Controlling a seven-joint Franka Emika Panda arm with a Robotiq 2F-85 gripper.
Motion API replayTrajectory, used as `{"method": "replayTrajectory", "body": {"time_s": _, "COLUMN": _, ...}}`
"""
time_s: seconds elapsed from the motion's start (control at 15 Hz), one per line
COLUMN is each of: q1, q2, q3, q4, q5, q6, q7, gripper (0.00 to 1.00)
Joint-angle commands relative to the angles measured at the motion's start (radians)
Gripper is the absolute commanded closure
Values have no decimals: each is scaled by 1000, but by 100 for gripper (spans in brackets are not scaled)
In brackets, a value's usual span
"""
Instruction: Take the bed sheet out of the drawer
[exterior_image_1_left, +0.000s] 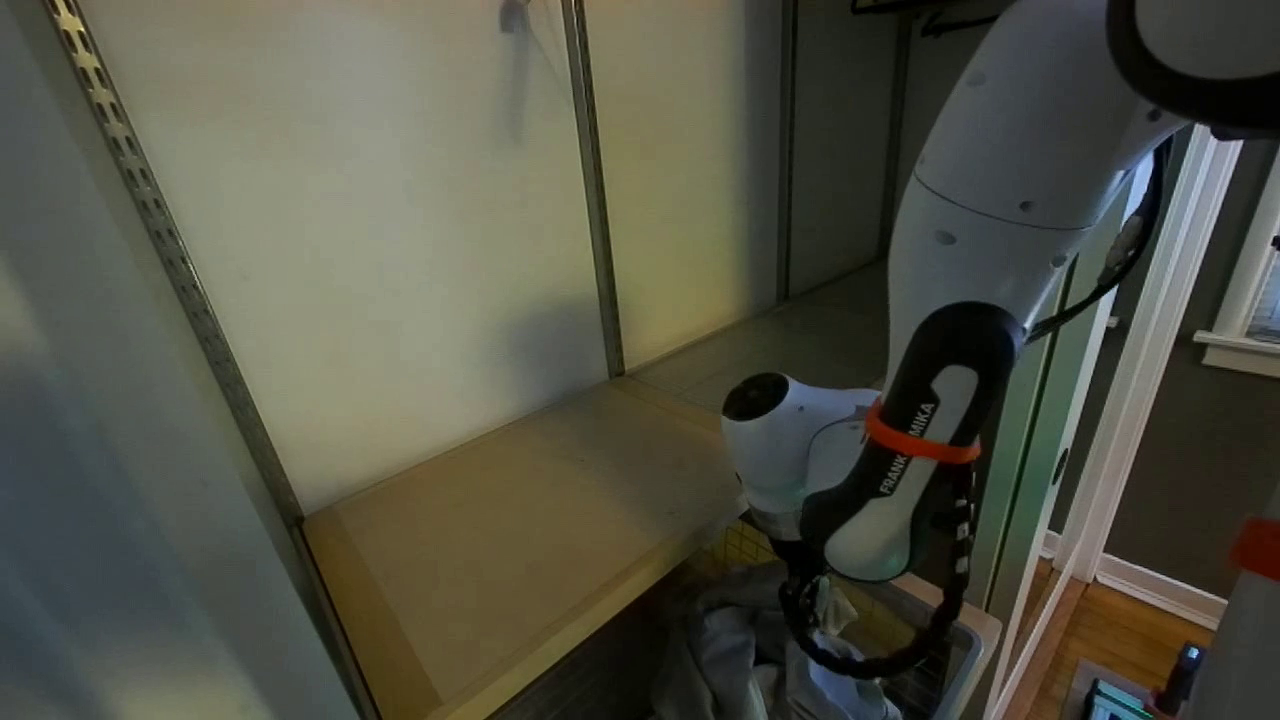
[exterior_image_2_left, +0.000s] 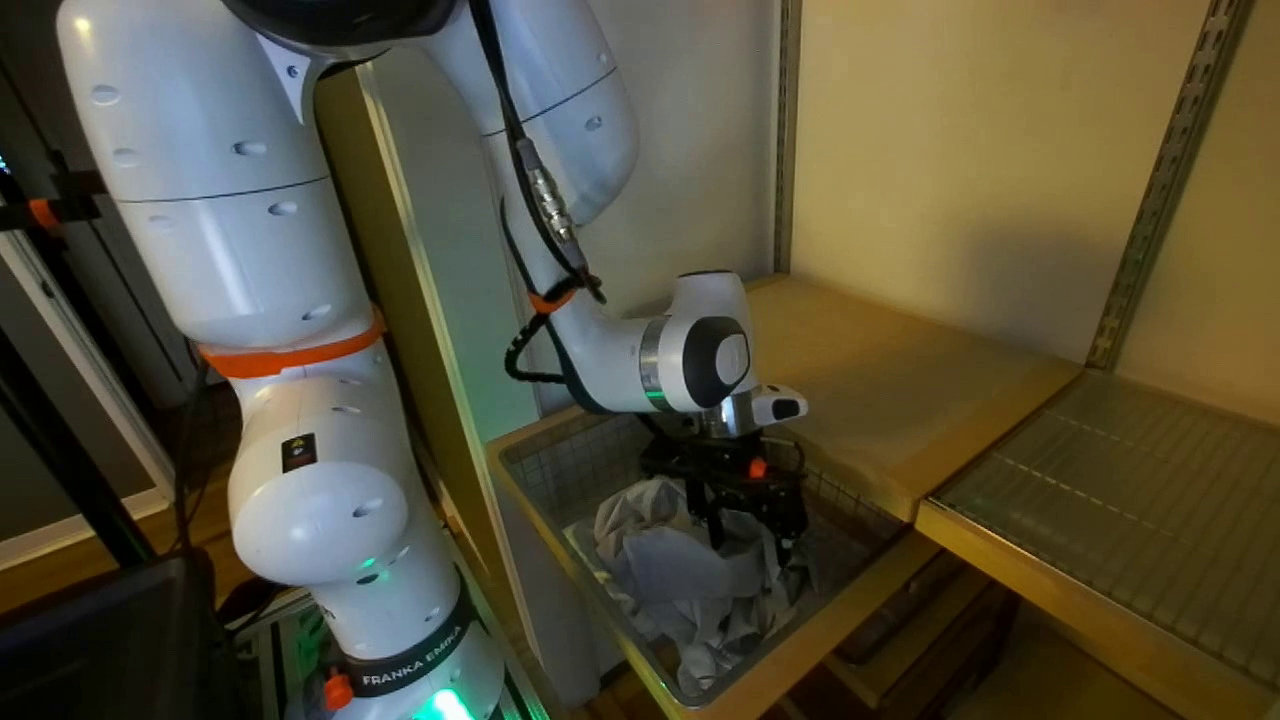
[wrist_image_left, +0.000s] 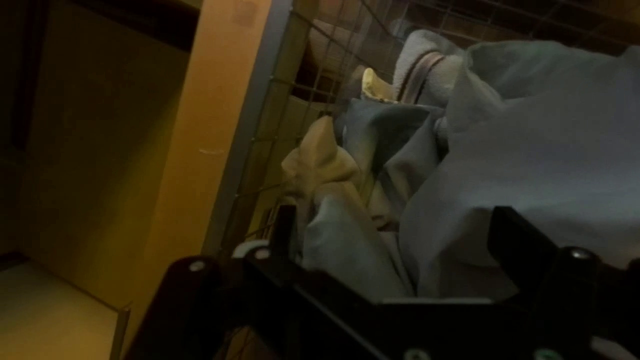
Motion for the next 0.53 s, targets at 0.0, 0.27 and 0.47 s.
{"method": "replayTrajectory", "body": {"time_s": 0.0, "q1": -10, "q2": 5, "q3": -21, "q4": 2, "q5": -275, "q6": 3, "q7": 193, "gripper": 32}}
{"method": "replayTrajectory", "body": {"time_s": 0.27, "q1": -21, "q2": 36, "q3": -36, "q4": 2, "q5": -446, "q6": 23, "q7": 343, "gripper": 65}}
{"method": "replayTrajectory", "body": {"time_s": 0.47, "q1": -24, "q2": 57, "q3": -43, "q4": 11, "q5": -530, "q6": 36, "q7": 439, "gripper": 87}}
